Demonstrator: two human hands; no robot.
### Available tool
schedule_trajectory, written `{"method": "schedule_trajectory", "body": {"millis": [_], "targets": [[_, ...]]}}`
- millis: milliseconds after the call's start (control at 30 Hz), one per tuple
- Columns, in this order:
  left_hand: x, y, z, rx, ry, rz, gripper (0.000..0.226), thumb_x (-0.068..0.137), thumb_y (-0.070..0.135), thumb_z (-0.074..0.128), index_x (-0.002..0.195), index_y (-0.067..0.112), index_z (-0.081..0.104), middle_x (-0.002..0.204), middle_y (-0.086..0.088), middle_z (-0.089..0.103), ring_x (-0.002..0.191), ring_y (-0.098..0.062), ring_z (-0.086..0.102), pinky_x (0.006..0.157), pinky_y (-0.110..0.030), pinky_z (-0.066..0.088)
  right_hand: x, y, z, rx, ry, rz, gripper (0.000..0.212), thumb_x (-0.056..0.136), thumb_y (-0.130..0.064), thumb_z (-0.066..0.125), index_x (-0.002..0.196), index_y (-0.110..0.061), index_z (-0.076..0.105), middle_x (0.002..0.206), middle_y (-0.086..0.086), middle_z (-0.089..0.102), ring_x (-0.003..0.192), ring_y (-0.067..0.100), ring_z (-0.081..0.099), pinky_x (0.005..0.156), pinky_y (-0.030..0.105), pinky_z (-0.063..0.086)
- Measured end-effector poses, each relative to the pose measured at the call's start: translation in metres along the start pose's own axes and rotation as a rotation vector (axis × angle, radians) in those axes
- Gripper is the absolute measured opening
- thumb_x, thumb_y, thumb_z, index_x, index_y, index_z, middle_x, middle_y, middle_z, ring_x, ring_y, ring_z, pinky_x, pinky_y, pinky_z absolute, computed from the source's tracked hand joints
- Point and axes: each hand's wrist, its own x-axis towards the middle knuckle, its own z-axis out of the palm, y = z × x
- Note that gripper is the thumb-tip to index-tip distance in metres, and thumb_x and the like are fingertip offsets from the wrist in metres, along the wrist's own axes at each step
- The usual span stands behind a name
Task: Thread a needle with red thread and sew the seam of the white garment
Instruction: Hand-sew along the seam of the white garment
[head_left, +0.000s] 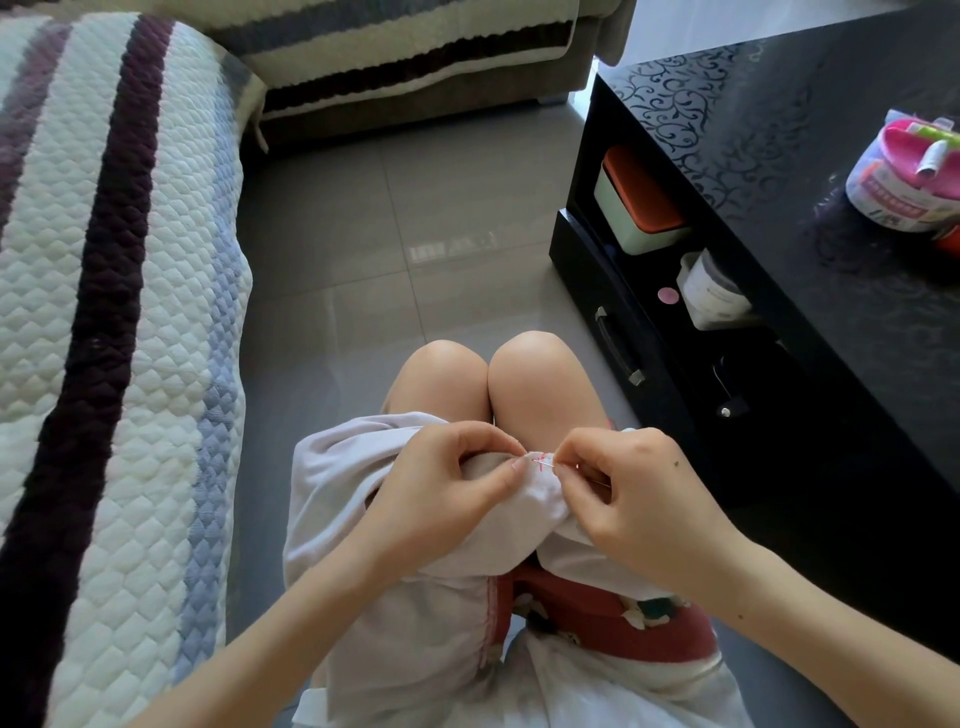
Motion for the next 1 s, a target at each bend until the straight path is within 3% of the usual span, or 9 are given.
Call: {"method": "schedule_trajectory", "body": {"millis": [100,233,367,533,700,900,1000], "targets": [[-0.002,0.005,0.000,0.025,-0.027,0.032,0.008,0.086,0.018,0.070,0.081,0.022,0.074,0.089,0.017,0.073,0.089,0.004,0.066,0.084,-0.022,0.051,0.002,-0.003,0.003,-0.004,-0.011,-0.005,0.025,0.083,-0.031,0.045,0.066,-0.019,0.059,0.051,-0.013,0.046,0.045,0.013,0.046,0.051,0.037,0.044],[0.000,0.004,-0.002,-0.013,-0.023,-0.032,0.011,0.083,0.034,0.068,0.082,0.026,0.074,0.088,0.017,0.074,0.091,0.004,0.066,0.089,-0.028,0.052,0.001,-0.002,-0.004,0.145,0.001,0.045,0.017,0.082,-0.022,0.056,0.070,-0.015,0.065,0.052,-0.018,0.049,0.049,0.010,0.049,0.051,0.018,0.038],[0.002,0.001,-0.001,-0.022,-0.034,-0.067,0.022,0.079,0.039,0.061,0.084,0.024,0.075,0.089,0.015,0.074,0.093,0.002,0.066,0.090,-0.034,0.052,-0.003,0.000,-0.008,0.248,0.003,0.100,0.015,0.082,-0.020,0.058,0.073,-0.015,0.068,0.055,-0.008,0.058,0.052,0.012,0.055,0.050,0.025,0.043],[0.002,-0.002,-0.001,-0.035,-0.082,-0.101,0.019,0.083,0.036,0.061,0.088,0.023,0.075,0.093,0.015,0.074,0.096,0.003,0.065,0.094,-0.033,0.050,-0.006,0.002,-0.012,0.381,-0.040,0.156,0.015,0.085,-0.015,0.061,0.072,-0.014,0.068,0.058,-0.002,0.060,0.051,0.007,0.053,0.049,0.016,0.036],[0.003,-0.002,-0.002,-0.131,-0.136,-0.136,0.028,0.080,0.038,0.058,0.093,0.019,0.074,0.098,0.008,0.074,0.102,-0.007,0.065,0.099,-0.039,0.047,-0.003,0.005,-0.016,0.613,-0.117,0.264,0.017,0.089,-0.007,0.064,0.073,-0.009,0.070,0.066,0.020,0.062,0.060,0.019,0.052,0.058,0.034,0.040],[0.002,-0.003,-0.006,-0.319,-0.233,-0.157,0.029,0.085,0.032,0.061,0.098,0.009,0.073,0.108,-0.011,0.072,0.111,-0.027,0.062,0.105,-0.044,0.040,-0.001,0.010,-0.017,0.827,-0.208,0.315,0.012,0.090,-0.007,0.061,0.082,-0.004,0.070,0.081,0.015,0.069,0.081,0.016,0.063,0.078,0.027,0.049],[0.002,-0.002,-0.005,-0.369,-0.287,-0.158,0.019,0.085,0.030,0.061,0.088,0.018,0.075,0.104,-0.009,0.072,0.102,-0.014,0.062,0.101,-0.036,0.042,0.000,0.009,-0.013,0.888,-0.237,0.317,0.013,0.092,-0.001,0.058,0.085,0.001,0.068,0.079,0.010,0.068,0.078,0.010,0.062,0.073,0.019,0.048]]}}
